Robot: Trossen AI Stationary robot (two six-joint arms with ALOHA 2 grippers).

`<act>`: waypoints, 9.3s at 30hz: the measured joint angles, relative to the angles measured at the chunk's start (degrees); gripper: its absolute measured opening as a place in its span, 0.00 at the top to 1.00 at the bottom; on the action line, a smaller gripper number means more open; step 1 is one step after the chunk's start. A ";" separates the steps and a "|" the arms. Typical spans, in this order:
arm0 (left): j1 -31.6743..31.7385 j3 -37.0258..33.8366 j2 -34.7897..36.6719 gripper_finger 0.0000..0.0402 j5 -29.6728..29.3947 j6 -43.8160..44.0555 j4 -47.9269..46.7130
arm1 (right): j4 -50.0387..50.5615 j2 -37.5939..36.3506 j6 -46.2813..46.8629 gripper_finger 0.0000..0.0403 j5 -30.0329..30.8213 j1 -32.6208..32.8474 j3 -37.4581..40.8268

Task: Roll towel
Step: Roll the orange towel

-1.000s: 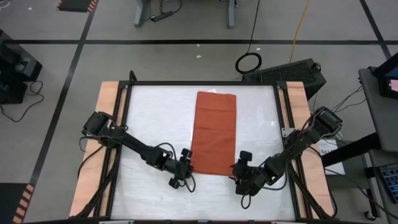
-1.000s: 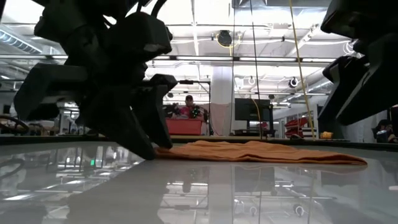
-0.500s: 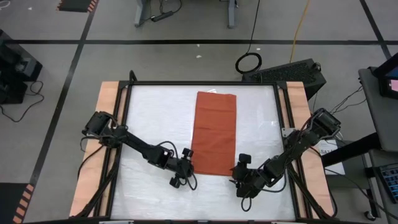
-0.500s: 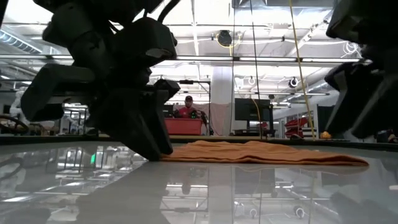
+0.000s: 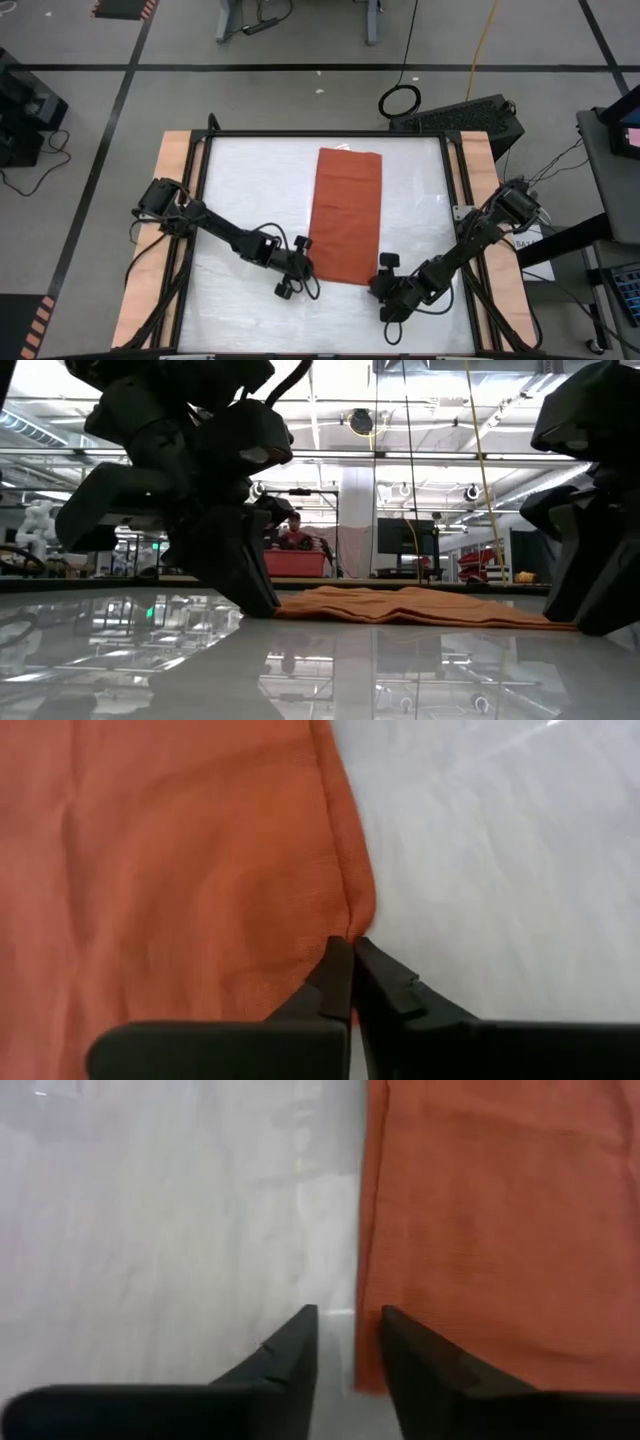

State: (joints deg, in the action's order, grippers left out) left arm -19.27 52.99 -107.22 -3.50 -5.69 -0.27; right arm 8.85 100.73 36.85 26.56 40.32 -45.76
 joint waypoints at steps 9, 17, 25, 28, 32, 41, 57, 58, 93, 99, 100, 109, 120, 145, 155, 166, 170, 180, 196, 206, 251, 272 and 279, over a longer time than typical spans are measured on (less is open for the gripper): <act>0.72 -0.07 0.34 1.00 4.40 5.86 -0.18 | 2.78 0.04 4.87 0.99 -0.58 -0.36 0.00; 0.64 -0.27 3.64 1.00 10.79 12.69 -0.32 | 3.85 -3.64 10.87 1.00 -7.96 -0.63 0.31; 3.05 -0.15 3.92 1.00 20.58 26.78 -0.02 | 3.02 -8.74 14.15 1.00 -18.19 -4.16 0.31; 4.13 -0.24 3.69 1.00 21.01 29.74 -0.97 | 3.07 -9.68 14.59 1.00 -20.19 -6.71 0.31; 5.80 -0.26 3.69 1.00 23.06 34.93 -0.90 | 2.87 -10.45 16.25 1.00 -26.41 -10.60 0.33; 7.82 -0.26 4.06 1.00 30.42 41.40 -0.45 | 1.08 -10.49 17.80 1.00 -38.72 -16.80 0.31; 10.68 -0.17 4.11 1.00 24.17 42.44 -1.27 | 6.06 -10.58 13.80 1.00 -39.31 -23.49 0.31; 10.88 -0.17 4.11 1.00 23.91 42.40 -1.94 | 6.89 -10.58 13.33 1.00 -39.72 -23.67 0.31; 11.26 -0.02 4.33 0.96 16.37 36.76 -10.82 | 5.95 -13.38 11.75 0.60 -32.37 -22.79 6.32; 11.26 -0.04 4.33 0.96 16.34 36.41 -10.80 | 11.28 -20.05 9.20 0.59 -27.42 -20.30 6.34; 11.26 -0.04 4.33 0.95 16.35 36.41 -10.80 | 10.23 -21.04 8.04 0.59 -26.70 -19.64 6.32; 11.40 -0.07 4.26 0.95 16.45 36.25 -10.75 | -2.78 -19.29 -5.28 0.59 -17.26 -14.29 6.25; 11.48 -0.11 4.22 0.95 16.77 35.25 -10.71 | -6.07 -11.82 -5.55 0.71 -17.64 -14.39 6.25; 12.35 2.32 6.16 0.86 17.43 29.03 -15.64 | -6.13 -6.17 1.47 0.98 -20.49 -14.76 5.99; 14.46 2.95 17.52 0.58 14.36 19.19 -21.21 | -5.72 -6.32 1.87 1.00 -20.87 -14.76 6.12; 4.54 2.52 12.92 0.56 16.16 -1.61 -17.00 | -5.63 -6.29 1.71 1.00 -20.91 -14.87 6.16; 3.64 2.54 10.68 0.56 13.41 -4.01 -15.29 | -5.60 -6.27 1.93 1.00 -20.87 -14.87 6.18; 3.92 2.51 4.70 0.56 7.93 -5.61 -14.59 | -5.50 -6.25 2.11 1.00 -20.70 -14.87 6.16; 5.30 2.71 2.95 0.86 1.03 -3.72 -13.18 | -5.89 -6.23 3.00 1.00 -20.84 -14.87 6.22; 7.64 2.51 3.93 0.99 11.75 -1.89 -13.94 | -6.32 -7.59 5.18 1.00 -25.32 -14.88 6.37; 19.19 2.71 0.31 1.00 44.14 30.91 -7.36 | -13.83 -13.22 4.52 0.65 -31.12 -8.87 6.05; 20.92 2.86 -1.27 0.99 38.59 30.49 -10.84 | -17.71 -12.98 -12.08 0.65 -12.89 -4.71 5.99; 20.79 2.95 -1.81 0.99 38.90 30.53 -10.49 | -17.97 -12.98 -14.22 0.65 -12.98 -6.75 5.97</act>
State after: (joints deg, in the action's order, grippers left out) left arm 1.52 55.94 -109.03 35.40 24.84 -10.76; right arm -9.13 87.74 22.64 13.58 33.57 -39.79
